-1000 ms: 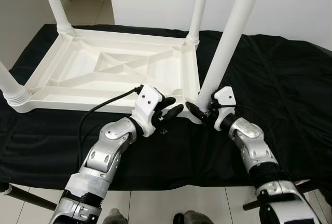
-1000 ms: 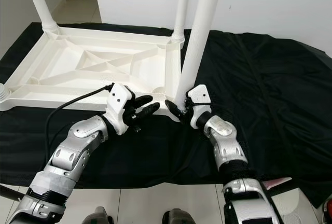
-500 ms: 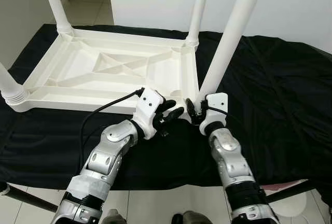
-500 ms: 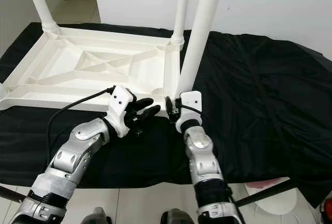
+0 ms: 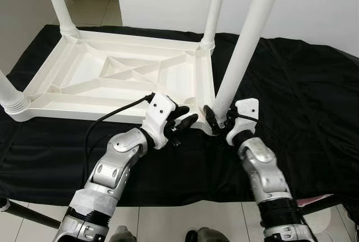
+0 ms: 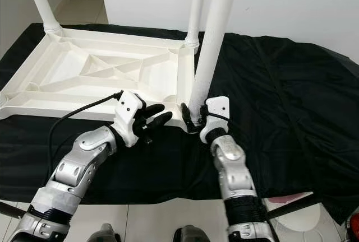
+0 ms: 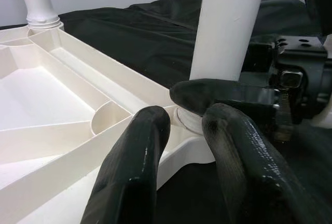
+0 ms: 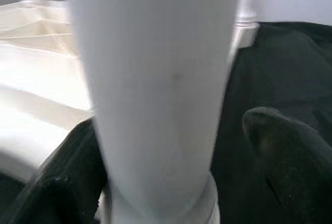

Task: Building children table

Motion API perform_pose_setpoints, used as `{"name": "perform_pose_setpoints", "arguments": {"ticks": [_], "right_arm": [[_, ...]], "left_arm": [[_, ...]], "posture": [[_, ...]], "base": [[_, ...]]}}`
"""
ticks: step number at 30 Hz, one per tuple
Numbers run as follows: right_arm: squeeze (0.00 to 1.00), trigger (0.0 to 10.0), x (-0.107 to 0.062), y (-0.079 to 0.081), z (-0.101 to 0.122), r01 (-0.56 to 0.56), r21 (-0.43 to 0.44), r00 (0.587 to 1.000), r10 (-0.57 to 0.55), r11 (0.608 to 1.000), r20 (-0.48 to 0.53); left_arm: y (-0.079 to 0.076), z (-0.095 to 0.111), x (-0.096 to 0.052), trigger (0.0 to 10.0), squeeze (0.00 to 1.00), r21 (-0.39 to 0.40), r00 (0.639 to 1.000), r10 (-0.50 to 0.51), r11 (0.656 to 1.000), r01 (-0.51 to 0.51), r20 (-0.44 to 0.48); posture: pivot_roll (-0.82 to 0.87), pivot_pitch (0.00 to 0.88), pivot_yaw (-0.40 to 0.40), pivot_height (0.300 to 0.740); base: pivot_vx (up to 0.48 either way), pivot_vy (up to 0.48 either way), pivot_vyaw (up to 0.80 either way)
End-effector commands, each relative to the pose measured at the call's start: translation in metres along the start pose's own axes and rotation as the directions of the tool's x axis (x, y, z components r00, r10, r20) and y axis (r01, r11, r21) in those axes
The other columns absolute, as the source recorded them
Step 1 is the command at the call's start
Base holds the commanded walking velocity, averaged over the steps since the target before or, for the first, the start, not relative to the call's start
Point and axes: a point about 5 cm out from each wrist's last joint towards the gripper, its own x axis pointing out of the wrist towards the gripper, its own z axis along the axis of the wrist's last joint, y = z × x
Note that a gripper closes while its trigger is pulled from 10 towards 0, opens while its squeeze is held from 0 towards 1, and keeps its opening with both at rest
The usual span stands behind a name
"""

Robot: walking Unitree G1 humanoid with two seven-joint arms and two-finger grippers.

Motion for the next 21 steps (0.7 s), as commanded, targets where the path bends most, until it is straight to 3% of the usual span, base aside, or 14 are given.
{"name": "perform_pose_setpoints", "arguments": {"ticks": [1,2,4,8,11,15,21], "right_arm": [[0.0,10.0,0.001,-0.004,0.003,-0.116,-0.028,0.993,0.116,0.993,-0.003],[0.0,10.0,0.001,-0.004,0.003,-0.116,-0.028,0.993,0.116,0.993,-0.003],[0.0,10.0,0.006,-0.009,0.002,-0.237,-0.07,0.971,0.235,0.969,-0.039],[0.0,10.0,0.009,-0.01,0.003,-0.278,-0.086,0.96,0.275,0.957,-0.049],[0.0,10.0,0.02,-0.008,0.005,-0.347,-0.103,0.938,0.343,0.932,-0.059],[0.0,10.0,0.035,-0.002,0.006,-0.402,-0.113,0.915,0.395,0.909,-0.078],[0.0,10.0,0.035,-0.002,0.006,-0.402,-0.113,0.915,0.395,0.909,-0.078]], "left_arm": [[0.001,0.001,-0.001,10.0,0.0,0.01,1.0,0.017,1.0,-0.017,-0.012],[0.001,0.001,-0.001,10.0,0.0,0.01,1.0,0.017,1.0,-0.017,-0.012],[0.001,0.0,-0.002,10.0,0.0,0.007,1.0,0.007,1.0,-0.007,-0.019],[0.001,-0.001,-0.003,10.0,0.0,0.008,1.0,0.002,1.0,-0.002,-0.023],[0.003,0.002,-0.004,10.0,0.0,0.016,1.0,-0.006,1.0,0.007,-0.026],[0.007,0.004,-0.007,10.0,0.0,0.025,1.0,0.009,1.0,-0.009,-0.028],[0.007,0.004,-0.007,10.0,0.0,0.025,1.0,0.009,1.0,-0.009,-0.028]], "posture": [[-0.03,0.0,-0.033,0.74],[-0.03,0.0,-0.033,0.74],[-0.03,0.0,-0.018,0.74],[-0.01,0.0,-0.003,0.74],[0.02,0.0,0.0,0.74],[0.04,0.0,-0.007,0.74],[0.04,0.0,-0.007,0.74]], "base": [[0.0,0.0,0.0],[0.0,0.0,0.0],[0.0,0.0,0.0],[0.0,0.0,0.0],[0.0,0.0,0.0],[0.0,0.0,0.0],[0.0,0.0,0.0]]}}
